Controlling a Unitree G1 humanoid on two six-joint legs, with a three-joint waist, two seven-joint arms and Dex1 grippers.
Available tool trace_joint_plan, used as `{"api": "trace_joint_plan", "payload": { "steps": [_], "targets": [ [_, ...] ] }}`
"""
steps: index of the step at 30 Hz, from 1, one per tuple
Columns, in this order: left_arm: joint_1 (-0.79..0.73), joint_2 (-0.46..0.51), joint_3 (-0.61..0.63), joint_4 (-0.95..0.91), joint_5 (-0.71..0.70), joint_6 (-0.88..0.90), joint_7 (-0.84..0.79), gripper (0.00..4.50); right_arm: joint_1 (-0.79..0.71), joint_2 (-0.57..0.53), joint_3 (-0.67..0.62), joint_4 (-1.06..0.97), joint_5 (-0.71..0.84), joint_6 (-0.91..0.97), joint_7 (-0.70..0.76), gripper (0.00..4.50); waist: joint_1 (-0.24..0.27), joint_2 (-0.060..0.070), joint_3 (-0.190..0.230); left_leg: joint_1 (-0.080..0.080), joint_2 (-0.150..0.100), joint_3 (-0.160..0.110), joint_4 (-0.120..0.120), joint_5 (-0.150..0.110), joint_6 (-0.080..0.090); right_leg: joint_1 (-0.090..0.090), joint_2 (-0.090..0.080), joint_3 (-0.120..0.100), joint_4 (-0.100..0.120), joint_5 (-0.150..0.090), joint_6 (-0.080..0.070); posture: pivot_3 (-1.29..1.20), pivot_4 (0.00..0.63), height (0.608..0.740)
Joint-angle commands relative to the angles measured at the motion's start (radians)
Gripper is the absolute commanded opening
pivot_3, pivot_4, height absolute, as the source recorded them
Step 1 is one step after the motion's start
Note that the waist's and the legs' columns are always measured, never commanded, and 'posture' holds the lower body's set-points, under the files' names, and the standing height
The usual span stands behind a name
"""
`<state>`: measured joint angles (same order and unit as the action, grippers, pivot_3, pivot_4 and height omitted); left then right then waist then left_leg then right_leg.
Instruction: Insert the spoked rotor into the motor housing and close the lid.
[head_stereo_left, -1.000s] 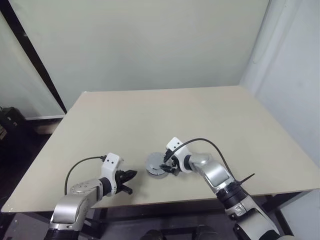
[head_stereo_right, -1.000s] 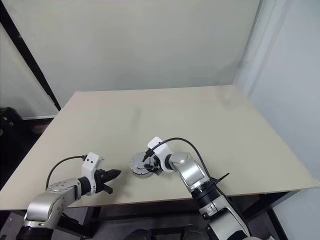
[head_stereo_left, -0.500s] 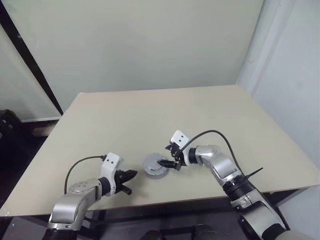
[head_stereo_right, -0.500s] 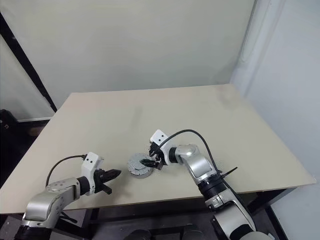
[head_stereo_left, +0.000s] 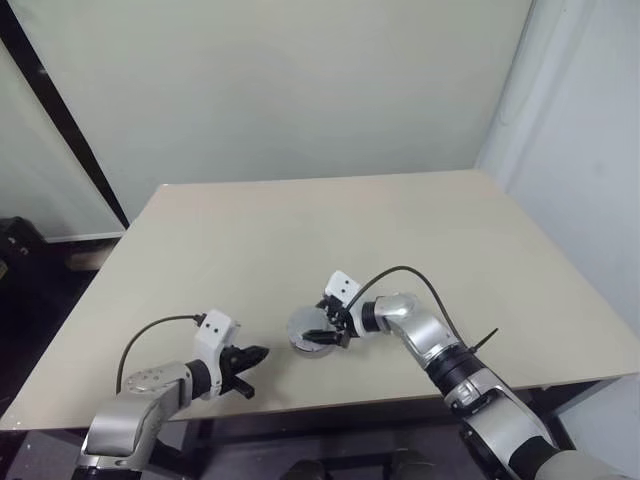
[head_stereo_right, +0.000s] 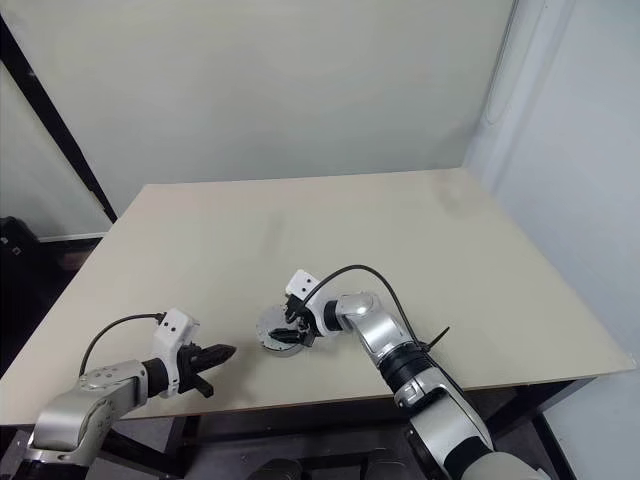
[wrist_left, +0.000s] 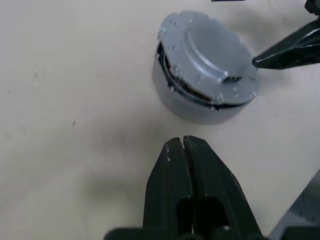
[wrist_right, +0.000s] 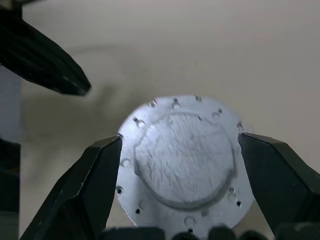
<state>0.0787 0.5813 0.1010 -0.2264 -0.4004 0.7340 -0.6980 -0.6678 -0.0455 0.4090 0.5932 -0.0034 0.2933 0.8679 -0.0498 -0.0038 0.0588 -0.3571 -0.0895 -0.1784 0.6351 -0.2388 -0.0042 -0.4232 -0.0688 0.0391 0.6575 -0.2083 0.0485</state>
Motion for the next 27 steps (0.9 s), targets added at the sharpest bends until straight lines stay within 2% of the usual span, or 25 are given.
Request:
{"api": "trace_joint_plan", "payload": {
  "steps": [1,19,23,27],
  "targets": [
    [0.004,0.014,0.040,-0.053,-0.019,-0.011,0.006,0.00,-0.045,0.021,-0.014,0.032,-0.008,-0.047,-0.007,4.05,0.000,0.000,0.000,0.000,0.000,0.000,0.000,0.000,0.000,0.000,0.000,0.000,0.000,0.000,0.000,0.00,0.000,0.740],
    [0.032,0.016,0.065,-0.093,-0.030,0.008,0.030,0.00,-0.073,0.069,-0.021,0.164,-0.046,-0.091,-0.027,4.05,-0.001,0.001,0.000,0.003,0.000,0.001,-0.003,0.001,-0.002,0.000,0.003,0.000,0.000,0.002,-0.003,0.00,0.000,0.740],
    [0.018,0.018,0.056,-0.086,-0.025,0.006,0.029,0.00,-0.075,0.077,-0.022,0.166,-0.054,-0.089,-0.045,3.25,-0.001,0.001,0.000,0.003,0.000,0.001,-0.003,0.001,-0.003,0.000,0.004,0.000,0.000,0.002,-0.004,0.00,0.000,0.740],
    [0.000,0.024,0.040,-0.071,-0.014,-0.013,0.016,0.00,-0.076,0.084,-0.020,0.155,-0.058,-0.060,-0.045,3.25,-0.001,0.001,0.000,0.003,0.000,0.001,-0.003,0.001,-0.003,0.000,0.004,0.000,0.000,0.003,-0.005,0.00,0.000,0.740]
  ]
}}
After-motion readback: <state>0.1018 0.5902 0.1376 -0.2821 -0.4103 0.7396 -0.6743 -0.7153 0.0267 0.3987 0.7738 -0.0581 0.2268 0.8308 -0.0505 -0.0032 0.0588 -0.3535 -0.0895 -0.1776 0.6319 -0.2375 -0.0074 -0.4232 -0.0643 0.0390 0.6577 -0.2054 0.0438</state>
